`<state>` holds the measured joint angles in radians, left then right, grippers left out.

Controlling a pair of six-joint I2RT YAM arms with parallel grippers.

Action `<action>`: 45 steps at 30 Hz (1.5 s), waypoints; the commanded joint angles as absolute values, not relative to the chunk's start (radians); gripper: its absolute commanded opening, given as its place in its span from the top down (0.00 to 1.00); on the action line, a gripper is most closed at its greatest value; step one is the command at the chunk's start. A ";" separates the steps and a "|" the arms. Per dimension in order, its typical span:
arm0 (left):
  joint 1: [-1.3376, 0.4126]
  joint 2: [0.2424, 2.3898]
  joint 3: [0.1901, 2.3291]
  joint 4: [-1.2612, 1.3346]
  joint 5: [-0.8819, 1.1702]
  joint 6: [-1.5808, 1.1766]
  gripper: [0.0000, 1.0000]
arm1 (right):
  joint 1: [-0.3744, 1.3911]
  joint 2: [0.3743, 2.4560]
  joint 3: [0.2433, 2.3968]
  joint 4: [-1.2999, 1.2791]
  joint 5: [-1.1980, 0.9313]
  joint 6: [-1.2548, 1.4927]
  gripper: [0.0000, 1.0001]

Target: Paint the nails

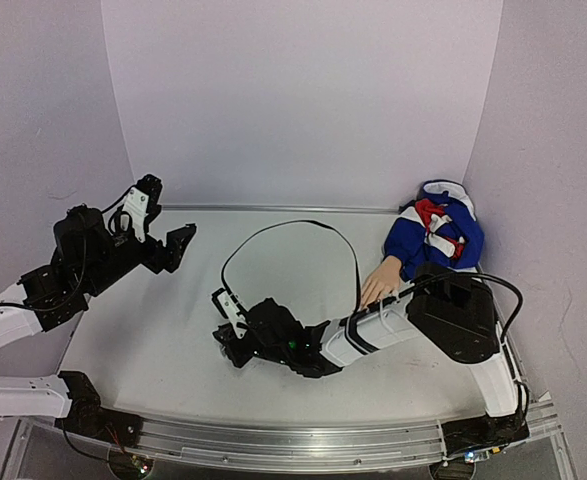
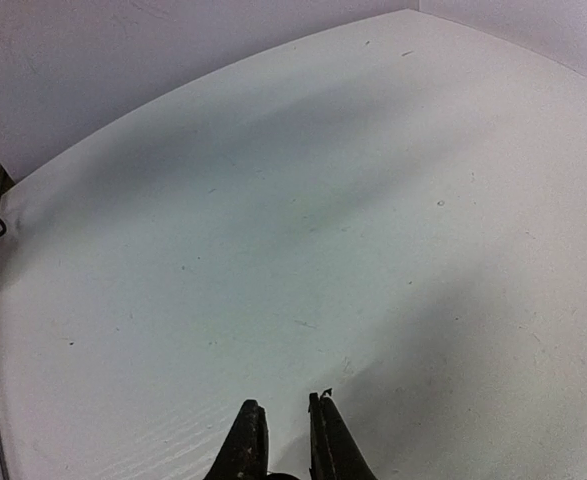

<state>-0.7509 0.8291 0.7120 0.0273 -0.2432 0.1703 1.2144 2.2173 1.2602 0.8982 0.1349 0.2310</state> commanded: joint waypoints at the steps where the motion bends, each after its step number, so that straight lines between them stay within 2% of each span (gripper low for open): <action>1: -0.745 0.808 0.718 0.076 -0.272 0.186 0.11 | 1.212 2.235 1.287 0.997 0.194 0.196 0.94; 4: -0.745 0.805 0.717 0.076 -0.277 0.186 0.11 | 1.219 2.246 1.263 1.017 0.207 0.193 0.93; 10: -0.746 0.807 0.718 0.076 -0.278 0.187 0.11 | 1.232 2.257 1.253 1.026 0.236 0.186 0.82; 18: -0.742 0.812 0.718 0.076 -0.282 0.171 0.12 | 1.232 2.207 1.213 1.031 0.282 0.200 0.51; 22: -0.729 0.817 0.718 0.075 -0.284 0.158 0.11 | 1.227 2.077 1.167 1.006 0.333 0.202 0.27; 26: -0.679 0.821 0.722 0.075 -0.262 0.119 0.10 | 1.188 1.911 1.093 0.953 0.328 0.213 0.15; 32: -0.532 0.807 0.730 0.068 -0.209 0.076 0.08 | 1.045 1.638 0.938 0.805 0.391 0.260 0.08; 36: -0.428 0.788 0.743 0.051 -0.185 0.091 0.08 | 0.836 1.425 0.791 0.649 0.414 0.300 0.04; 40: -0.412 0.787 0.769 0.042 -0.194 0.176 0.10 | 0.656 1.222 0.706 0.497 0.405 0.278 0.02; 45: -0.408 0.777 0.805 0.027 -0.218 0.192 0.08 | 0.578 1.040 0.694 0.369 0.442 0.261 0.02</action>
